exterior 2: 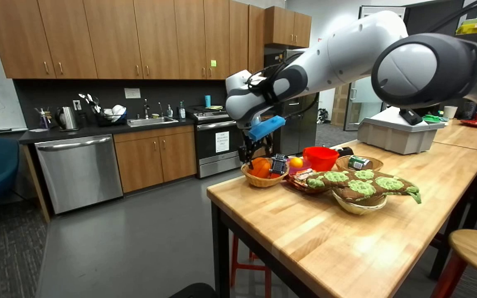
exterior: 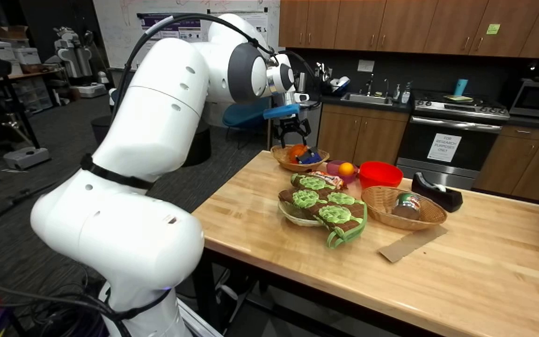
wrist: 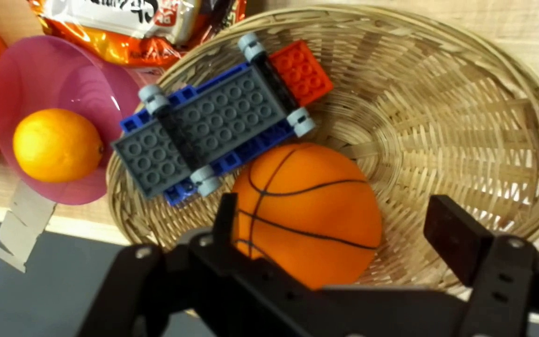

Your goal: Pick up the small ball and put it into the red bowl

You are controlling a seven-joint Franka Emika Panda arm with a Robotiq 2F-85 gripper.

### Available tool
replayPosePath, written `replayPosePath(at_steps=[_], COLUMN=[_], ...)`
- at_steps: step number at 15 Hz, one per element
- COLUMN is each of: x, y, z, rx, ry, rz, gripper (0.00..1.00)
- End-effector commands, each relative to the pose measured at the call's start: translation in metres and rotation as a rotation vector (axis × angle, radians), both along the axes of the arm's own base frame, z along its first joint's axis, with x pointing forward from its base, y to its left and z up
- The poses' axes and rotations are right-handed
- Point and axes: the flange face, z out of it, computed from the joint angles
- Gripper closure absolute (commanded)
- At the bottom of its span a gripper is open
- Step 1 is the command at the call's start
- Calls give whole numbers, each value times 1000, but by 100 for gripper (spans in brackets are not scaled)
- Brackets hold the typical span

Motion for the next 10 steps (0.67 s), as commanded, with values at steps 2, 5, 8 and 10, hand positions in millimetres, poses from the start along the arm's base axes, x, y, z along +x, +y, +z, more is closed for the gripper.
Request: replayPosePath(at_steps=[2,5,8,10], x=[2,3,2,2], y=[-22,-24,-18,-14], z=[-4,-3,1,4], rx=[5,7,9,6], ry=[4,1,-3,-10], rz=[-34,-39,-34,-28], gripper=[0,26,46,63])
